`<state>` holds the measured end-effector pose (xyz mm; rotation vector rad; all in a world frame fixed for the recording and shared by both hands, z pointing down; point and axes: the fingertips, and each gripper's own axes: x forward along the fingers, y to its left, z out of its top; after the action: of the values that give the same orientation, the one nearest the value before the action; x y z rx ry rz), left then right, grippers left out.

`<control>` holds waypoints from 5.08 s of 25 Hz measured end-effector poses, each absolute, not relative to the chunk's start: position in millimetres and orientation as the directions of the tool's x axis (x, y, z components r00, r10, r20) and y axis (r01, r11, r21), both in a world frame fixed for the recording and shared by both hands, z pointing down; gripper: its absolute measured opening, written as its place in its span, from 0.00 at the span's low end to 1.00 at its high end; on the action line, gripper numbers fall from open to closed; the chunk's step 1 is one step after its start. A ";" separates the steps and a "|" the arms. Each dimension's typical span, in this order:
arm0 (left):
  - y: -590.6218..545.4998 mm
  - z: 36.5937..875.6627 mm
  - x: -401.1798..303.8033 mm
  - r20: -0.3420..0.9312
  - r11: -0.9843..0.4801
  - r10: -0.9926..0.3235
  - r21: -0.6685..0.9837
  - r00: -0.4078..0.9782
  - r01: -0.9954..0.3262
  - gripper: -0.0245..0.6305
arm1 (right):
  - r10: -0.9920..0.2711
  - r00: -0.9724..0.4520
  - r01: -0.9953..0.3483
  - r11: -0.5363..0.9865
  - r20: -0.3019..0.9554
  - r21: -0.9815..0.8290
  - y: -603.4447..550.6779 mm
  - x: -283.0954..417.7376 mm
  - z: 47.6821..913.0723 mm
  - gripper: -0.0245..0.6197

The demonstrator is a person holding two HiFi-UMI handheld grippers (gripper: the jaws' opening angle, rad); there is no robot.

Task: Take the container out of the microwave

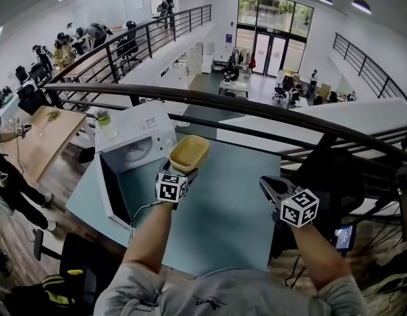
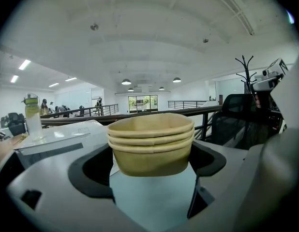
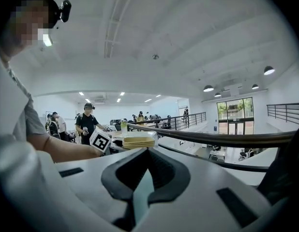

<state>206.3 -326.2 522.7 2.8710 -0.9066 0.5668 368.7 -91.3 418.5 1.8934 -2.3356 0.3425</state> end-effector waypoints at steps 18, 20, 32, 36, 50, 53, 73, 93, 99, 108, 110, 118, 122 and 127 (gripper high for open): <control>-333.4 624.6 236.3 0.469 -0.869 -0.427 0.025 0.773 -0.495 0.82 | -0.942 -0.150 -0.983 0.110 0.299 -0.147 -109.7 379.5 463.5 0.07; -332.2 626.3 243.7 0.463 -0.876 -0.420 0.018 0.780 -0.482 0.82 | -0.943 -0.147 -0.983 0.106 0.298 -0.149 -110.6 380.6 465.7 0.07; -303.0 587.8 317.0 0.418 -0.924 -0.341 0.018 0.842 -0.383 0.82 | -0.959 -0.085 -0.988 0.047 0.271 -0.145 -98.0 411.3 456.3 0.07; -284.4 566.8 346.6 0.397 -0.939 -0.312 0.008 0.863 -0.343 0.82 | -0.966 -0.055 -0.991 0.021 0.253 -0.135 -82.8 428.2 443.6 0.07; -209.1 442.3 372.9 0.282 -0.938 -0.344 -0.070 0.896 -0.338 0.82 | -0.987 -0.076 -0.994 0.064 0.140 -0.091 -19.5 448.6 369.8 0.07; -196.2 413.7 349.3 0.258 -0.918 -0.396 -0.095 0.881 -0.385 0.82 | -0.986 -0.109 -0.992 0.100 0.126 -0.077 -10.1 441.6 355.2 0.07; -172.5 274.3 33.3 0.184 -0.567 -0.824 -0.232 0.537 -0.791 0.82 | -0.837 -0.544 -0.839 0.545 0.067 -0.008 -63.6 276.1 295.4 0.07; -289.1 335.5 -222.3 0.214 -0.393 -0.908 -0.129 0.361 -0.911 0.82 | -0.678 -0.726 -0.684 0.730 0.109 -0.015 -188.1 35.6 317.4 0.07; -344.2 369.3 -298.2 0.242 -0.408 -0.896 -0.118 0.372 -0.906 0.82 | -0.646 -0.754 -0.653 0.756 0.115 -0.038 -232.9 -70.4 319.5 0.07; -375.2 453.7 -365.5 0.308 -0.426 -0.864 -0.023 0.399 -0.905 0.82 | -0.590 -0.794 -0.605 0.789 0.143 -0.104 -263.4 -207.2 345.7 0.07; -375.1 471.9 -377.6 0.322 -0.425 -0.859 -0.014 0.398 -0.905 0.82 | -0.567 -0.808 -0.586 0.803 0.162 -0.108 -265.6 -237.1 356.5 0.07; -370.1 526.8 -418.8 0.361 -0.401 -0.853 0.009 0.377 -0.916 0.82 | -0.497 -0.842 -0.531 0.834 0.211 -0.150 -266.7 -311.0 395.7 0.07; -357.3 543.2 -424.0 0.369 -0.389 -0.851 0.032 0.373 -0.921 0.82 | -0.485 -0.841 -0.527 0.834 0.238 -0.164 -260.0 -315.9 415.3 0.07; -338.9 549.9 -414.3 0.372 -0.385 -0.853 0.027 0.367 -0.922 0.82 | -0.488 -0.833 -0.540 0.820 0.260 -0.190 -250.1 -302.3 430.8 0.07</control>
<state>-414.3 -338.9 549.9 2.3974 -1.5877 0.4405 -302.3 -250.1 430.8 0.8012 -2.8038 0.3803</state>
